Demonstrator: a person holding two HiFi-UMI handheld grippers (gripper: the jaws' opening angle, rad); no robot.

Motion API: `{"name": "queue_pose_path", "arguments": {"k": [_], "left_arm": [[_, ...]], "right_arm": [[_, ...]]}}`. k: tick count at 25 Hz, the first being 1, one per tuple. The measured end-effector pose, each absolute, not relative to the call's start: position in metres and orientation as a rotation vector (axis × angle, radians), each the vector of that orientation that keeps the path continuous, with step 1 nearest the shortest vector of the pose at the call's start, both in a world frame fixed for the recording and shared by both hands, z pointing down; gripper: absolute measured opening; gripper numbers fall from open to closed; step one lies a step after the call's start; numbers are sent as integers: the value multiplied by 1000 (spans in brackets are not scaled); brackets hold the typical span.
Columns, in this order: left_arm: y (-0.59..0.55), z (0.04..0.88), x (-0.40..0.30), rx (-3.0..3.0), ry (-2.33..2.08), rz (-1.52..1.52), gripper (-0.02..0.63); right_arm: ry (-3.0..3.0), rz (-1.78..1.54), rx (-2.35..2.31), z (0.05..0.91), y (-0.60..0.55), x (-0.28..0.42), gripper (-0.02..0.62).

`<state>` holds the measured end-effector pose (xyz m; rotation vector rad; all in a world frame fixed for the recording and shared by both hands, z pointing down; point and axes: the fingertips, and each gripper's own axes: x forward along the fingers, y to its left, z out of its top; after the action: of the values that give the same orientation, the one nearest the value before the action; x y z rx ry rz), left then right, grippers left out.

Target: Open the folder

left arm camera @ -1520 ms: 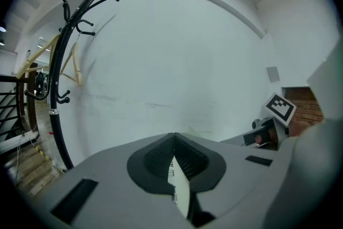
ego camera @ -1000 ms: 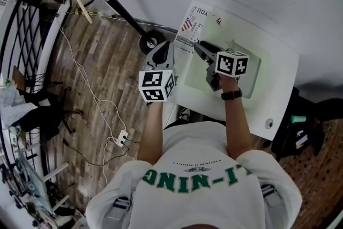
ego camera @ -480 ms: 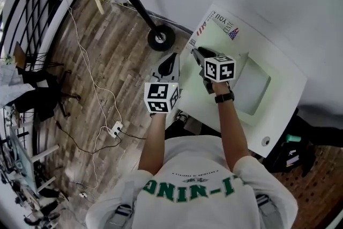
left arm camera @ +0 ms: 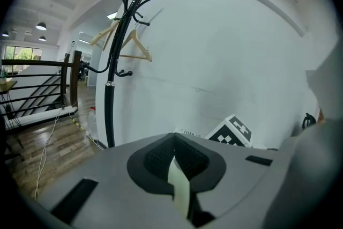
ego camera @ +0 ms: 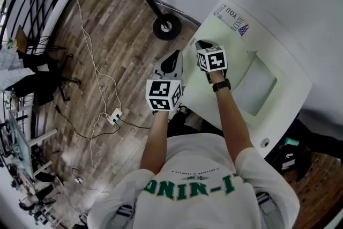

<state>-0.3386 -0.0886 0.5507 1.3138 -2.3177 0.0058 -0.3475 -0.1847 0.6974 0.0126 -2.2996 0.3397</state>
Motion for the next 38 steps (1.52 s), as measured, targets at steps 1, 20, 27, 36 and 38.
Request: {"name": "queue_pose_path", "arguments": {"k": [1, 20, 27, 36, 38], "left_arm": [[-85, 550, -340, 1306, -2322, 0, 15], [-79, 525, -321, 1416, -2293, -25, 15], [-98, 501, -298, 1534, -2279, -35, 15], [-133, 473, -247, 1740, -2205, -9, 15], [-143, 465, -232, 1797, -2185, -6, 15]], "right_arm": [[-2291, 327, 17, 701, -185, -349, 35], [-2383, 400, 126, 669, -178, -327, 25], [-2496, 442, 200, 623, -185, -287, 23], [-2649, 474, 497, 552, -219, -188, 23], [-2675, 469, 581, 538, -227, -163, 23]]}}
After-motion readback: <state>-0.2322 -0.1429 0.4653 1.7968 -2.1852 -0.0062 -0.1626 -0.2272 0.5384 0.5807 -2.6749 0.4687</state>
